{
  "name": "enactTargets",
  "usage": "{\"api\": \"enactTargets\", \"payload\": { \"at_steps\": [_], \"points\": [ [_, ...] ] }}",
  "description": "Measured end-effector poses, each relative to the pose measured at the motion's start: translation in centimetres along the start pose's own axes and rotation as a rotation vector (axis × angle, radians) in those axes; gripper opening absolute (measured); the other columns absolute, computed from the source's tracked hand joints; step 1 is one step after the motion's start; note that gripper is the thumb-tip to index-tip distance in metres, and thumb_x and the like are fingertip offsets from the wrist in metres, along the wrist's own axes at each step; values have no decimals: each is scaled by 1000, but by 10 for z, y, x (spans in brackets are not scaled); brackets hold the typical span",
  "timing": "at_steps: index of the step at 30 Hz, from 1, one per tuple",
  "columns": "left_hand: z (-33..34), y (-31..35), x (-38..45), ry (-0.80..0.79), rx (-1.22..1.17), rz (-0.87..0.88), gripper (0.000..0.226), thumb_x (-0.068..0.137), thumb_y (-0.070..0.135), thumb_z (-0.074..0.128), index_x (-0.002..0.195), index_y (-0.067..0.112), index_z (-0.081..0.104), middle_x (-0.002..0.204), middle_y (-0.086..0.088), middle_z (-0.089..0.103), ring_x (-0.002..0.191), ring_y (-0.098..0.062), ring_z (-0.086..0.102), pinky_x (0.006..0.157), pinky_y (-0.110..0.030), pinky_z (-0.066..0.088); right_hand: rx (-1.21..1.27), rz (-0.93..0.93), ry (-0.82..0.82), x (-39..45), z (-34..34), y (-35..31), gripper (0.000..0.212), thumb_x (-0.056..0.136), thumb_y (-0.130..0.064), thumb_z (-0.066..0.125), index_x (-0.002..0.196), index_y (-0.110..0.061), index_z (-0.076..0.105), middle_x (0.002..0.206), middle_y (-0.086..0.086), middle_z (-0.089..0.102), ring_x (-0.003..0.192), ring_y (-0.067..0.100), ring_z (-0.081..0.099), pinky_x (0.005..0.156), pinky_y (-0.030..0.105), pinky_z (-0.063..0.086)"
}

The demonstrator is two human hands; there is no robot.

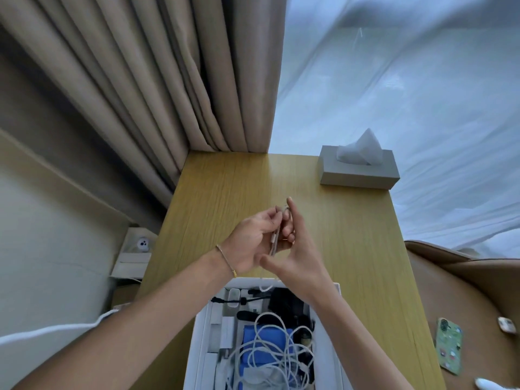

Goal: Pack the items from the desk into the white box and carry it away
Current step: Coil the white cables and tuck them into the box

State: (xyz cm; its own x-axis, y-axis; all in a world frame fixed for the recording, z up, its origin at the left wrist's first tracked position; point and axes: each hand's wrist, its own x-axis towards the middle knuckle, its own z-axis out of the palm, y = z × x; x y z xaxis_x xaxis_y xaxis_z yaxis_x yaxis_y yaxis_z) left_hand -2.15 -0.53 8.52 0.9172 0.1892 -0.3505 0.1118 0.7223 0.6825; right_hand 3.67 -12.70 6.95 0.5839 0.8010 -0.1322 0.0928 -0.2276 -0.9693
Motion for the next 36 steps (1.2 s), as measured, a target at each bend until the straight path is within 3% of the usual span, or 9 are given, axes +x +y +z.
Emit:
{"api": "enactTargets", "payload": {
  "at_steps": [5, 8, 12, 15, 18, 21, 24, 27, 36],
  "points": [
    [12, -2, -27, -135, -58, -18, 14, 98, 4, 53, 95, 5, 66, 86, -9, 64, 85, -19, 64, 86, -28, 55, 86, -14, 157, -23, 0, -18, 86, 79, 1, 72, 150, -34, 38, 107, -3, 71, 101, 2, 68, 84, 14, 53],
    [14, -3, -42, -88, 178, 36, 13, 93, 1, 59, 97, -3, 71, 92, -15, 69, 89, -24, 68, 83, -28, 57, 36, 12, 123, -34, -3, -24, 37, 83, -2, 68, 115, -20, 67, 88, -2, 74, 78, 9, 69, 73, 30, 58],
    [7, -5, -62, 2, 529, 109, 16, 91, 4, 67, 99, -8, 74, 96, -18, 75, 91, -28, 73, 83, -31, 60, -55, 16, 70, -50, 1, -20, 8, 92, -14, 64, 95, -19, 70, 74, 5, 68, 64, 6, 55, 59, 20, 45],
    [-6, -11, -78, 92, 872, 200, 20, 97, 21, 63, 92, 8, 79, 86, -7, 78, 85, -26, 73, 80, -34, 61, -242, 56, 33, -63, 10, -7, 7, 96, -21, 59, 94, -21, 66, 81, 6, 71, 68, 16, 61, 64, 33, 49],
    [-33, -22, -92, 271, 1132, 284, 29, 100, 31, 55, 85, 19, 76, 81, 7, 75, 81, -9, 70, 81, -35, 58, -571, 53, 4, -77, 24, 15, 8, 92, -24, 57, 86, -20, 56, 74, 0, 64, 63, 19, 56, 61, 41, 49],
    [-65, -36, -104, 429, 1324, 365, 20, 98, 25, 56, 88, 23, 73, 89, 11, 71, 85, -4, 66, 78, -30, 57, -881, -11, -53, -86, 42, 36, 14, 86, -28, 60, 99, -24, 56, 95, -8, 65, 79, 16, 60, 68, 35, 53],
    [-95, -53, -113, 536, 1401, 407, 16, 95, 15, 58, 101, 24, 70, 102, 8, 62, 97, -10, 61, 81, -29, 55, -1062, -102, -150, -87, 62, 62, 37, 86, -31, 63, 121, -22, 55, 113, -3, 62, 98, 21, 58, 82, 33, 51],
    [-112, -68, -117, 596, 1440, 376, 30, 92, 13, 59, 120, 25, 61, 112, 4, 54, 108, -15, 55, 82, -31, 53, -1178, -160, -189, -83, 79, 82, 43, 86, -32, 65, 125, -20, 53, 113, 2, 58, 101, 25, 52, 86, 36, 47],
    [-123, -91, -128, 609, 1384, 383, 50, 91, 12, 62, 139, 22, 47, 123, -1, 53, 103, -17, 57, 79, -36, 56, -1228, -165, -248, -75, 85, 113, 69, 87, -56, 56, 146, -25, 39, 131, 4, 55, 121, 28, 48, 104, 43, 40]
  ]
}}
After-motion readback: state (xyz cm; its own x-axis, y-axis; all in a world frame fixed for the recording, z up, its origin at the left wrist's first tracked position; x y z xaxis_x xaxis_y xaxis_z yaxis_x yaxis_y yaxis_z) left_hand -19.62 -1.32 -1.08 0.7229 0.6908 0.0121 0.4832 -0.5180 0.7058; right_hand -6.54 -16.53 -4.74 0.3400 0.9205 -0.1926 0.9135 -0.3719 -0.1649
